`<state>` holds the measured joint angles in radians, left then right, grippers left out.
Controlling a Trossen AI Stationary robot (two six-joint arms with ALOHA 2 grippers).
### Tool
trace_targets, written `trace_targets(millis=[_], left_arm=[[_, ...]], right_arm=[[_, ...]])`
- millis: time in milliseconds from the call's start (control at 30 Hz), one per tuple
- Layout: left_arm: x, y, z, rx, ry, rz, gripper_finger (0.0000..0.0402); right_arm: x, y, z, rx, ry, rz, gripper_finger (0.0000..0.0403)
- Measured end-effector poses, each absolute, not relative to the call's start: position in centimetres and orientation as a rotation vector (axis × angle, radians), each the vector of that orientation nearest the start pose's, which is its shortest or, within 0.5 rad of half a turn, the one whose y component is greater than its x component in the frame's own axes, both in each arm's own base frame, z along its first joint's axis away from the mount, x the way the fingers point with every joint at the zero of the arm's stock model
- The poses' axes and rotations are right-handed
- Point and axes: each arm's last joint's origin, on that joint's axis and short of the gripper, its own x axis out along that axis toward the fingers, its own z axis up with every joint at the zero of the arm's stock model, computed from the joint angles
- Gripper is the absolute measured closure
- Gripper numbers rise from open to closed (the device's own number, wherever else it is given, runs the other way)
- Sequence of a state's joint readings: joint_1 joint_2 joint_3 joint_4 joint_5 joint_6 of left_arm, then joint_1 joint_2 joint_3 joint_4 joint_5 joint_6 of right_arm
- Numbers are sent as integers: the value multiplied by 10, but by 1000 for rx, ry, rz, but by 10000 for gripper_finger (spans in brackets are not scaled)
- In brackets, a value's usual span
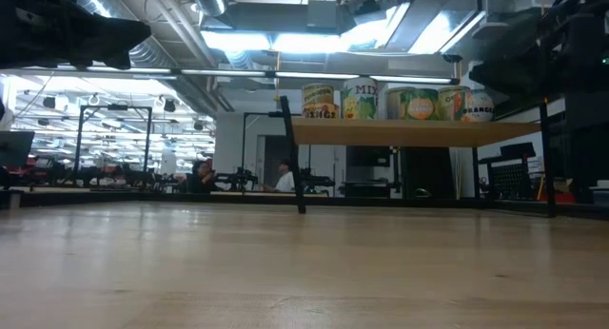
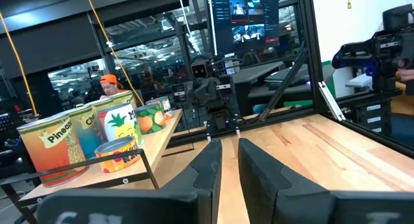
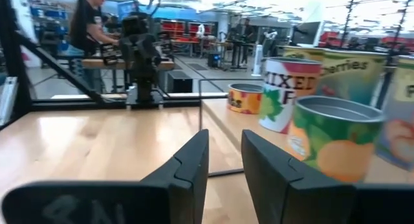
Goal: Pick and place cans onto a shelf
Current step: Return to Home Position
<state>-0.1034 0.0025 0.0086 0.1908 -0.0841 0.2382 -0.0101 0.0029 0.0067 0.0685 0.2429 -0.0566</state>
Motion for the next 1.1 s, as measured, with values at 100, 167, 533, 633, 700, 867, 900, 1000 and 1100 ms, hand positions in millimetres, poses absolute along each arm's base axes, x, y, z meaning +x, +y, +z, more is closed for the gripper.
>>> trace_targets(millis=[100,167,533,633,700,867,900,1000,1100], left_arm=[[95,-7,185,219,-197,4,357],[95,-7,185,219,-197,4,357],[95,-7,185,219,-197,4,357],[95,-7,185,219,-197,4,357],[95,-7,185,219,-197,4,357],[95,-7,185,218,-197,4,357],[95,-7,185,218,-197,4,357],[95,-7,184,219,-194,4,357],[95,-7,184,220,-191,3,357]], right_arm=[[96,-11,172,-49,-63,-286,306],[96,-13,172,-50,-60,-308,306],[95,-19,171,-83,-43,-294,306],[96,-18,169,-84,-28,-228,306],[96,-17,168,-86,-21,-175,306],[96,-17,168,-87,-19,-153,306],[96,-17,168,-88,-19,-153,306],[96,-17,168,-85,-19,-153,306],[96,-17,168,-56,-22,-153,306]])
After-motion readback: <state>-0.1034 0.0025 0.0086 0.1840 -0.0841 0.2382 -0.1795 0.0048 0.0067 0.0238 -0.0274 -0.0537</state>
